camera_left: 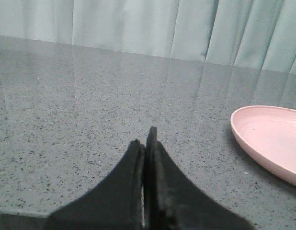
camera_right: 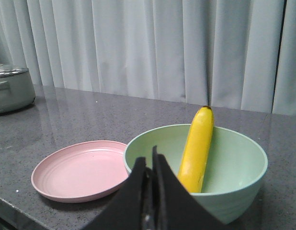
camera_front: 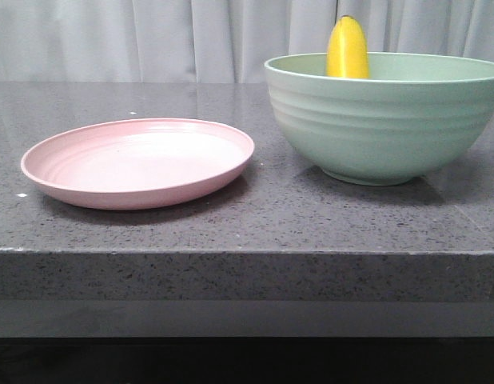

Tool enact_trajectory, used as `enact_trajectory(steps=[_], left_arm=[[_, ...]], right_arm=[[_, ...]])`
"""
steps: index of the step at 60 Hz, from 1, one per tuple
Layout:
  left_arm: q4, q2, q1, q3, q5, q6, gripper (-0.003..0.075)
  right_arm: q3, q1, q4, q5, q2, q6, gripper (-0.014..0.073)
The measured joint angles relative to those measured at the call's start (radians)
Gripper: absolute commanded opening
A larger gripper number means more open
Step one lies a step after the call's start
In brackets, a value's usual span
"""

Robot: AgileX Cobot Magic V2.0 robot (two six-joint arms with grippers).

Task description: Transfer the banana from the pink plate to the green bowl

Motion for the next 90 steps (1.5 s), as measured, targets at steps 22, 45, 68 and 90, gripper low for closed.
enact_trajectory(steps=[22, 45, 68, 90], left_arm=[[0.000, 0.000, 0.000, 0.000, 0.000, 0.000, -0.0020], [0.000, 0.000, 0.000, 0.000, 0.000, 0.000, -0.0020], [0.000, 0.000, 0.000, 0.000, 0.000, 0.000, -0.0020], [0.000, 0.000, 0.000, 0.000, 0.000, 0.000, -0.0020]], right_arm=[[0.000, 0.000, 0.000, 0.000, 0.000, 0.000, -0.0060], [0.000, 0.000, 0.000, 0.000, 0.000, 0.000, -0.0060], [0.000, 0.000, -0.448, -0.032, 0.000, 0.392, -0.0060], [0.136, -0.053, -0.964, -0.153, -0.006, 0.947, -0.0060]])
